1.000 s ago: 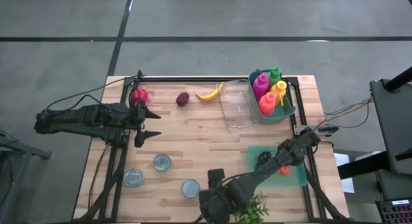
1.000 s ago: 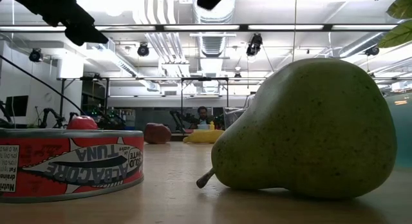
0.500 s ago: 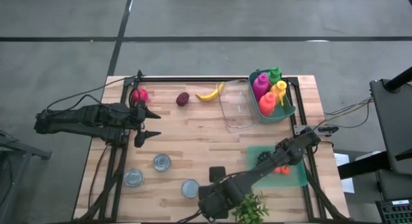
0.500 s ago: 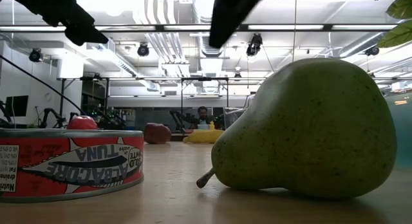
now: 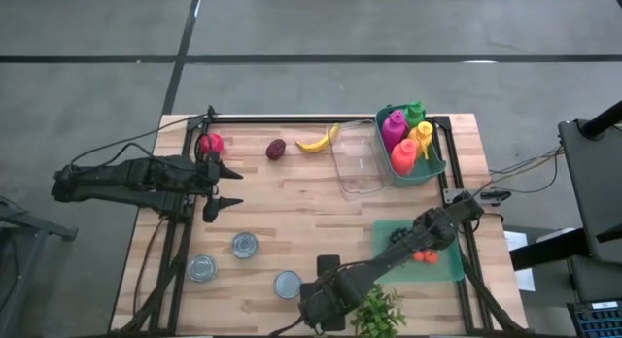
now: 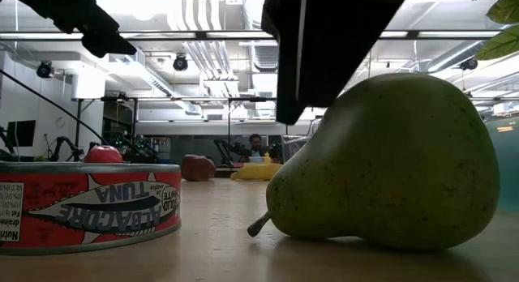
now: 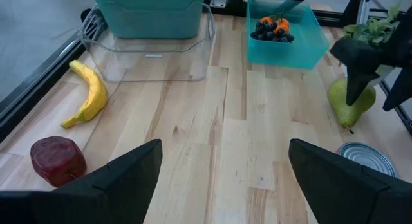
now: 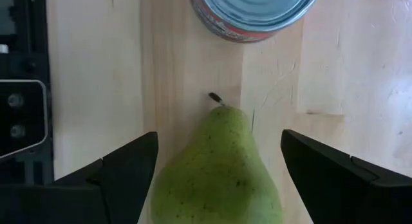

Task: Pick & Place Food Item
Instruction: Put the pear into the green transparent bin

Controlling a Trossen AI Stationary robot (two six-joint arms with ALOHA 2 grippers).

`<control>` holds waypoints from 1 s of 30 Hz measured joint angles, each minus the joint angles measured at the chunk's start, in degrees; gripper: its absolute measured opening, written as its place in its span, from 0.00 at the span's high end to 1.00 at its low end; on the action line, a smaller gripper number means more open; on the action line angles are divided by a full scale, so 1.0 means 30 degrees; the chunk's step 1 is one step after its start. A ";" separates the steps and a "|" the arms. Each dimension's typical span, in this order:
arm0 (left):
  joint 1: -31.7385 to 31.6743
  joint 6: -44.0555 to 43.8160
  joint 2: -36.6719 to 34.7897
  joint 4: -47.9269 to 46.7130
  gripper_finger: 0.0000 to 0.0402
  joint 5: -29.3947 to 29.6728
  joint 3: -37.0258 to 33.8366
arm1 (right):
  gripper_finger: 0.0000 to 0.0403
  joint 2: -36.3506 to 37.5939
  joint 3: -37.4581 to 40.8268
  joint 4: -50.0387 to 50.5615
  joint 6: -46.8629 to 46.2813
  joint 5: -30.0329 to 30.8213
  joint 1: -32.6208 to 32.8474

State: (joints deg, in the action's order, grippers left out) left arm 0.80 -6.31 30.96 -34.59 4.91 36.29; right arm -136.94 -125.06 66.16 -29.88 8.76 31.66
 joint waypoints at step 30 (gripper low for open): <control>-0.0007 0.0000 0.0000 -0.0006 0.15 -0.0001 0.0000 | 0.19 0.0000 0.2462 -0.1692 -0.0039 -0.2623 -0.1078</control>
State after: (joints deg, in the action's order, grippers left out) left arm 0.78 -6.31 30.96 -34.61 4.91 36.29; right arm -136.94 -117.67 61.08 -30.00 0.88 28.43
